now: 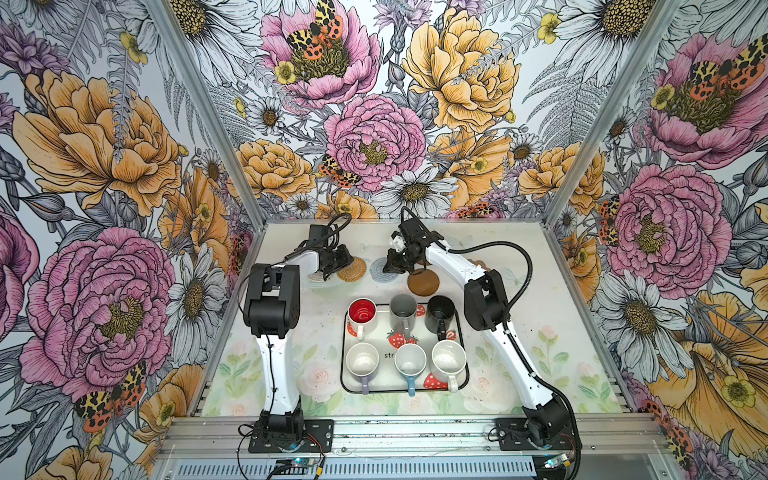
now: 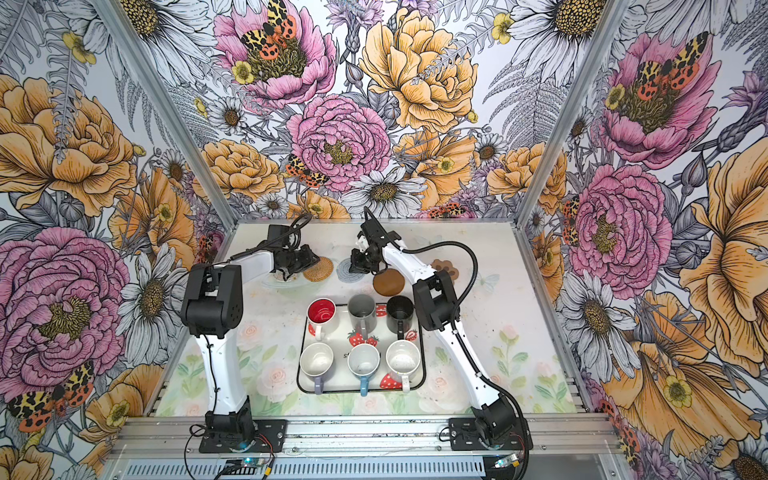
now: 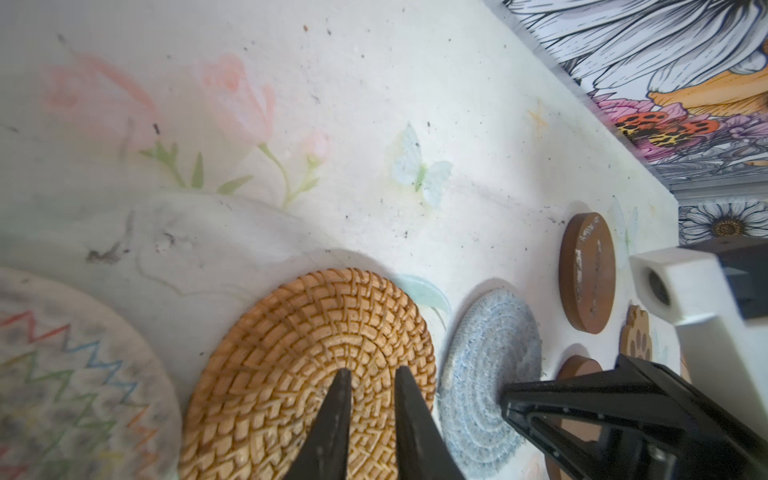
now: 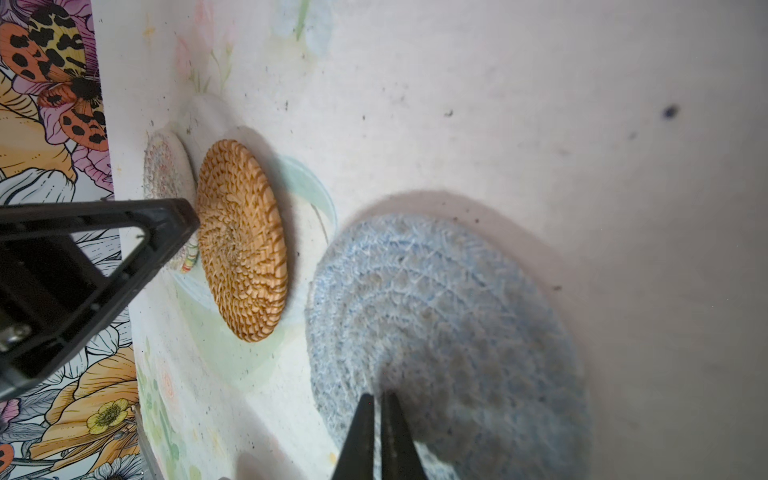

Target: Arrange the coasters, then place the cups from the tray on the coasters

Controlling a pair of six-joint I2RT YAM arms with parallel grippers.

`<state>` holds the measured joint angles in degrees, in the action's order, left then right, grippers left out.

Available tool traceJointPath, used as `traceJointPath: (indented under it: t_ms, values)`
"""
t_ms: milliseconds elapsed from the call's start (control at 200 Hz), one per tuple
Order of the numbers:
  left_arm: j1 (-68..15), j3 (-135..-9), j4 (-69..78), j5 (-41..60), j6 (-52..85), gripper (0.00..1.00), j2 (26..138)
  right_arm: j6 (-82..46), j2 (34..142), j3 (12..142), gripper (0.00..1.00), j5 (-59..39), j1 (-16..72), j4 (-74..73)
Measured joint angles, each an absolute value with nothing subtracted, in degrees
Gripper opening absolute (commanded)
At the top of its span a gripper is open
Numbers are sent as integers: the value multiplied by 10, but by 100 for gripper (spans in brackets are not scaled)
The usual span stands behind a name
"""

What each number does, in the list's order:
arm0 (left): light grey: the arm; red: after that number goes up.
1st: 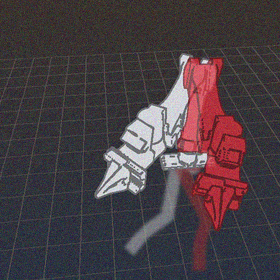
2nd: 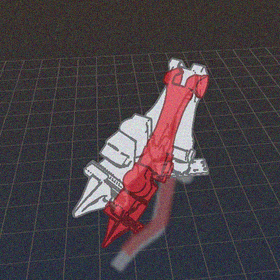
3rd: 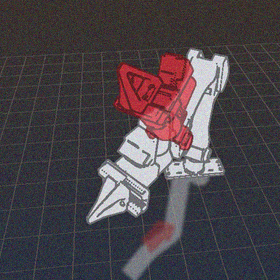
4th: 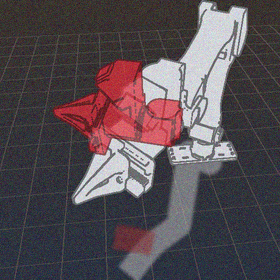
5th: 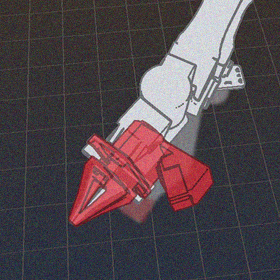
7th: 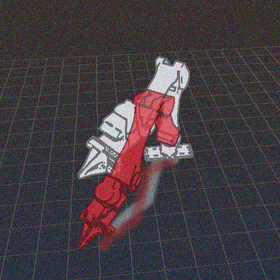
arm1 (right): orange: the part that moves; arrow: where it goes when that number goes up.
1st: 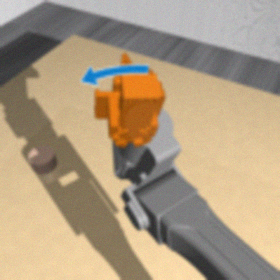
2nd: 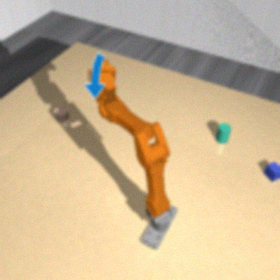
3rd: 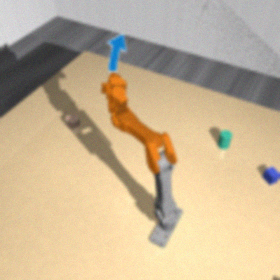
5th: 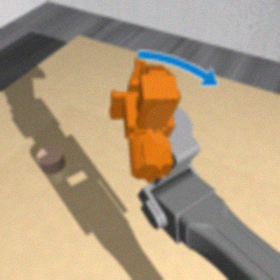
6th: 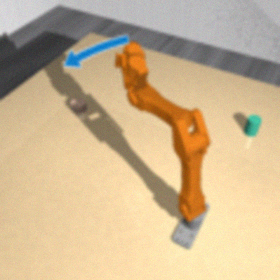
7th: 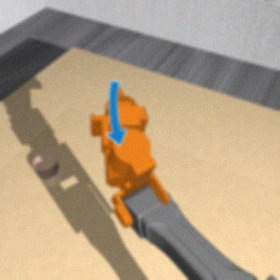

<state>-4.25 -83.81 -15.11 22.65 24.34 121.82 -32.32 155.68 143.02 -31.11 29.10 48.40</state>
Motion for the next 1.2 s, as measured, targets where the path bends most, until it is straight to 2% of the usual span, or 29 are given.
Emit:
traceJointPath:
  t_ms: [495,1201]
  values:
    - [-43,-797,-106,241,256,23,1150,-336,1572,1454,9,-313,301,475]
    - [-74,-757,-100,238,262,24,1043,-326,1562,1458,21,-316,291,481]
